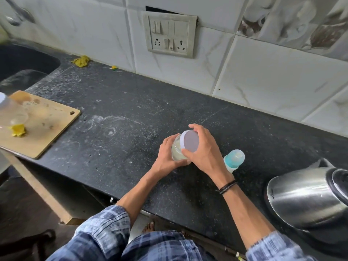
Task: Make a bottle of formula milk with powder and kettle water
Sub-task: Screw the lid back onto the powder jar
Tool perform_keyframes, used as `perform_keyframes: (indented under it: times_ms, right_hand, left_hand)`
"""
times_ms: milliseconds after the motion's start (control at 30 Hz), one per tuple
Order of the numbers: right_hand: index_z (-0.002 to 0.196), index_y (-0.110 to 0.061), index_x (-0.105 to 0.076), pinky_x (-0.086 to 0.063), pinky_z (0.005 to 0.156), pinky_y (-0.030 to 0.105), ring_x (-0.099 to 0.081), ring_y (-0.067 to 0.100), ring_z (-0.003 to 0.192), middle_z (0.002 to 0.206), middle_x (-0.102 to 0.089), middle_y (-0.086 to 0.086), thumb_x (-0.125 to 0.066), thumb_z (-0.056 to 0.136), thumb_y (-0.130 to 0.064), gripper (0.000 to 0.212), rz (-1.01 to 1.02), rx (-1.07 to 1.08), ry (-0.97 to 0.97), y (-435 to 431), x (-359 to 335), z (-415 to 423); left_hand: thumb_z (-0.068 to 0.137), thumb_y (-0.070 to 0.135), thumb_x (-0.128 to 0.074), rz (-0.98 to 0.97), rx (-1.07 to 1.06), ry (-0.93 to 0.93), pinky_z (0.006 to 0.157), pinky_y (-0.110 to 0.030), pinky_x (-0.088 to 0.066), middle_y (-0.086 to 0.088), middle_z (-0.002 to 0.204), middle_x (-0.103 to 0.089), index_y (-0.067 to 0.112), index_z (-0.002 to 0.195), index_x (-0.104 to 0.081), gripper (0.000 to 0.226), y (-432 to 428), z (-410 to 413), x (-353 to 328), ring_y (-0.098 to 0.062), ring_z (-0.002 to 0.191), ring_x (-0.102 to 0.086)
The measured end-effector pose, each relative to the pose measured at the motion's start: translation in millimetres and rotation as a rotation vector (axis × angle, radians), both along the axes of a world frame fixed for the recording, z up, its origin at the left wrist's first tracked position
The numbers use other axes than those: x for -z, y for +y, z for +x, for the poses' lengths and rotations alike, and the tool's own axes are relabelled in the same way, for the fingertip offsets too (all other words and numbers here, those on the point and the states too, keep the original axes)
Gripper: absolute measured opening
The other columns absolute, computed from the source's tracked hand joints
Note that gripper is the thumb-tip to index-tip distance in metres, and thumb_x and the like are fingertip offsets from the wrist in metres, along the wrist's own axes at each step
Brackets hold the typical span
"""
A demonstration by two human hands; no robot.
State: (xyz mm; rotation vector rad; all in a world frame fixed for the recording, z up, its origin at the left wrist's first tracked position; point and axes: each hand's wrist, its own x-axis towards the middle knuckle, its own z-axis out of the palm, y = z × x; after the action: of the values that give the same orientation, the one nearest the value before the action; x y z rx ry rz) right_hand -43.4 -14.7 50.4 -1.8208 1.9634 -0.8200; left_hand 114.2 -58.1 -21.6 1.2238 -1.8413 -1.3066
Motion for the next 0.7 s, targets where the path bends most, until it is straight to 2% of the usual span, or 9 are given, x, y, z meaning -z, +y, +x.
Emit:
perform_keyframes:
  times_ms: [100,167,233,367,467,567,700]
  right_hand:
    - [0.148,-0.038,-0.034,-0.055,0.095,0.041,-0.052,0.021,0.126,0.143,-0.053,-0.003,-0.086,0.08,-0.033,0.086,0.037,-0.017,0.063,-8,-1,0]
    - [0.149,-0.039,-0.033,-0.055,0.094,0.042,-0.052,0.023,0.126,0.143,-0.054,-0.003,-0.086,0.08,-0.032,0.087,0.062,-0.039,0.097,-13,-2,1]
    - [0.149,-0.037,-0.034,-0.053,0.093,0.041,-0.051,0.024,0.126,0.144,-0.054,-0.003,-0.084,0.079,-0.029,0.087,0.088,-0.061,0.124,-16,-2,1]
    - [0.15,-0.035,-0.035,-0.051,0.091,0.04,-0.049,0.023,0.126,0.144,-0.055,-0.003,-0.083,0.079,-0.028,0.086,0.128,-0.088,0.184,-21,-3,2]
    - [0.151,-0.032,-0.037,-0.05,0.09,0.039,-0.047,0.023,0.126,0.143,-0.055,-0.003,-0.082,0.079,-0.03,0.085,0.151,-0.087,0.213,-24,-5,4]
    - [0.149,-0.025,-0.044,-0.044,0.091,0.032,-0.047,0.023,0.124,0.143,-0.055,0.0,-0.083,0.079,-0.032,0.081,0.168,-0.09,0.261,-28,-6,6]
    - [0.147,-0.019,-0.048,-0.041,0.091,0.03,-0.047,0.024,0.121,0.14,-0.053,0.004,-0.082,0.081,-0.04,0.078,0.183,-0.077,0.327,-29,-7,9]
  left_hand:
    - [0.065,0.053,-0.083,-0.002,-0.004,0.013,0.113,-0.042,-0.034,0.016,0.143,-0.035,0.043,0.144,-0.036,0.092,-1,0,0,-0.009,0.134,-0.031]
    - [0.066,0.048,-0.083,-0.01,-0.016,0.016,0.111,-0.041,-0.034,0.025,0.136,-0.036,0.055,0.136,-0.034,0.085,-1,-1,-1,-0.007,0.131,-0.031]
    - [0.067,0.044,-0.082,-0.01,-0.027,0.014,0.111,-0.042,-0.036,0.032,0.133,-0.034,0.059,0.131,-0.033,0.082,-2,-3,-2,-0.008,0.13,-0.032]
    - [0.068,0.047,-0.081,-0.007,-0.039,0.019,0.112,-0.046,-0.036,0.035,0.131,-0.035,0.052,0.135,-0.036,0.082,-2,-4,0,-0.007,0.128,-0.033]
    - [0.067,0.056,-0.078,-0.004,-0.039,0.01,0.112,-0.049,-0.036,0.025,0.133,-0.038,0.053,0.136,-0.035,0.081,-2,-3,2,-0.009,0.126,-0.035]
    - [0.064,0.067,-0.072,-0.008,-0.033,0.006,0.111,-0.05,-0.036,0.02,0.134,-0.04,0.05,0.138,-0.035,0.084,-2,-3,2,-0.011,0.124,-0.036]
    - [0.062,0.069,-0.067,-0.003,-0.034,0.003,0.111,-0.051,-0.034,0.014,0.137,-0.041,0.043,0.144,-0.037,0.091,-3,-3,3,-0.013,0.125,-0.037]
